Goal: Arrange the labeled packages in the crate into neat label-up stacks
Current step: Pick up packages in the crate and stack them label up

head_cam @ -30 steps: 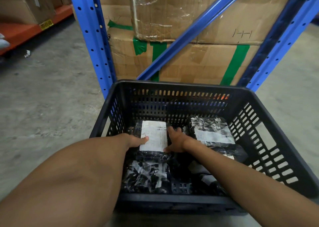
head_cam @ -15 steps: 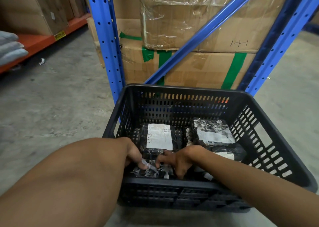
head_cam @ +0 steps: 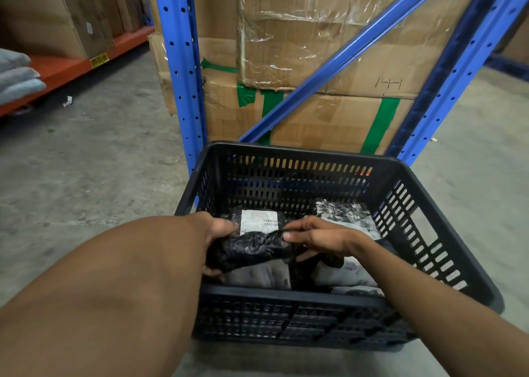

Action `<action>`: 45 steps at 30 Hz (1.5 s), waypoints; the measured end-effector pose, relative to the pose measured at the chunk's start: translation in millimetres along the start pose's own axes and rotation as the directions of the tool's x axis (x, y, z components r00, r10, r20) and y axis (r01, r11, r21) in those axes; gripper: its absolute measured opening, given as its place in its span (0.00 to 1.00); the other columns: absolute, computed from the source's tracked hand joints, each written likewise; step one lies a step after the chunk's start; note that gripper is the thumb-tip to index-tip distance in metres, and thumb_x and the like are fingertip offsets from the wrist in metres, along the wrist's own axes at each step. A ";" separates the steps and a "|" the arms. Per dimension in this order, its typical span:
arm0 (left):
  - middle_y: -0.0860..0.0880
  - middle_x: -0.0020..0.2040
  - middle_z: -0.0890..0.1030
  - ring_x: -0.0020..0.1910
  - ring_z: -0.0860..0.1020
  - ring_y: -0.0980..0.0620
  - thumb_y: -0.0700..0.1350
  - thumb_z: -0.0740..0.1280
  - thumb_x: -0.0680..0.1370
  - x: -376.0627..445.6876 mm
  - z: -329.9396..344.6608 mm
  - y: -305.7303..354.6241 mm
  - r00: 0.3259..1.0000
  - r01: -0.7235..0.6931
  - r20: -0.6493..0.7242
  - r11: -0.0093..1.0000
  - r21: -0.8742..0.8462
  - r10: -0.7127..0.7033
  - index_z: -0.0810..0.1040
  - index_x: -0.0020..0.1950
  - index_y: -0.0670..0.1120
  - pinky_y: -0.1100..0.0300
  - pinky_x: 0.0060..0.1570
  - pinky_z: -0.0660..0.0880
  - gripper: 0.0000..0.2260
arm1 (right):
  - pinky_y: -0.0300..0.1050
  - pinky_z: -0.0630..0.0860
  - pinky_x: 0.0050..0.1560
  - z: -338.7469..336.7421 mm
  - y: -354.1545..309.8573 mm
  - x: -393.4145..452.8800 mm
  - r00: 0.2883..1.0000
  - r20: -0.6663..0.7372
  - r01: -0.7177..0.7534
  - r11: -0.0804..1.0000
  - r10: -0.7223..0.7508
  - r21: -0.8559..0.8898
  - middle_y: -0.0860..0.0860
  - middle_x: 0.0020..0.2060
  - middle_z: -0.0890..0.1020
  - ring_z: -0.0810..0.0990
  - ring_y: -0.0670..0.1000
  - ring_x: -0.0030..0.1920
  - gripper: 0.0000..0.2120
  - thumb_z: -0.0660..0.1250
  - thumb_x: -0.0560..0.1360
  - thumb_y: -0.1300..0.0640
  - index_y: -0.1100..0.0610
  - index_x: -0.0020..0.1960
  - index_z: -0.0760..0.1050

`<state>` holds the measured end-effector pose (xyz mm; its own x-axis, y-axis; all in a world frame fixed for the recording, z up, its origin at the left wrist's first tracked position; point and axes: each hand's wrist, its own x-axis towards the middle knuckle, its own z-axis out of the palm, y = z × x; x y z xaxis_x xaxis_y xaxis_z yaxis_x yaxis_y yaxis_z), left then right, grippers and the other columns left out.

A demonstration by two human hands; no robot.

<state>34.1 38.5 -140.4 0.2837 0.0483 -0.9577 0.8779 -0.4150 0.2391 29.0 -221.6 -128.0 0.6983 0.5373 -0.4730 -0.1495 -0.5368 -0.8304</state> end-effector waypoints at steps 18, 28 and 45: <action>0.47 0.58 0.85 0.58 0.82 0.46 0.71 0.76 0.56 -35.1 -6.7 46.7 0.782 -0.615 0.088 0.786 -0.055 0.618 0.79 0.64 0.50 0.44 0.65 0.74 0.42 | 0.44 0.70 0.36 -18.4 -11.4 20.5 0.696 -0.675 0.097 0.900 0.245 0.426 0.53 0.27 0.73 0.72 0.54 0.29 0.27 0.48 0.84 0.43 0.56 0.34 0.70; 0.43 0.54 0.86 0.54 0.85 0.40 0.70 0.64 0.70 -25.7 -6.3 52.6 0.739 -0.639 -0.042 0.679 -0.360 0.673 0.88 0.49 0.50 0.44 0.59 0.78 0.26 | 0.56 0.80 0.61 -13.5 -17.3 26.8 0.897 -0.436 0.242 0.736 0.080 0.632 0.55 0.60 0.86 0.85 0.56 0.60 0.32 0.57 0.76 0.29 0.52 0.65 0.79; 0.41 0.33 0.86 0.41 0.84 0.42 0.49 0.70 0.73 -26.7 -1.4 52.3 0.919 -0.380 -0.044 0.855 -0.352 0.391 0.77 0.48 0.42 0.47 0.40 0.80 0.11 | 0.57 0.84 0.54 -14.7 -8.9 30.9 0.805 -0.543 0.207 0.742 0.241 0.637 0.62 0.54 0.86 0.87 0.60 0.51 0.28 0.79 0.68 0.64 0.64 0.66 0.75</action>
<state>73.0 16.8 -102.1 0.6208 -0.0779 -0.7801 0.7787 -0.0536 0.6251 62.3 -209.8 -130.9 0.9057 -0.0502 -0.4209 -0.4122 0.1272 -0.9022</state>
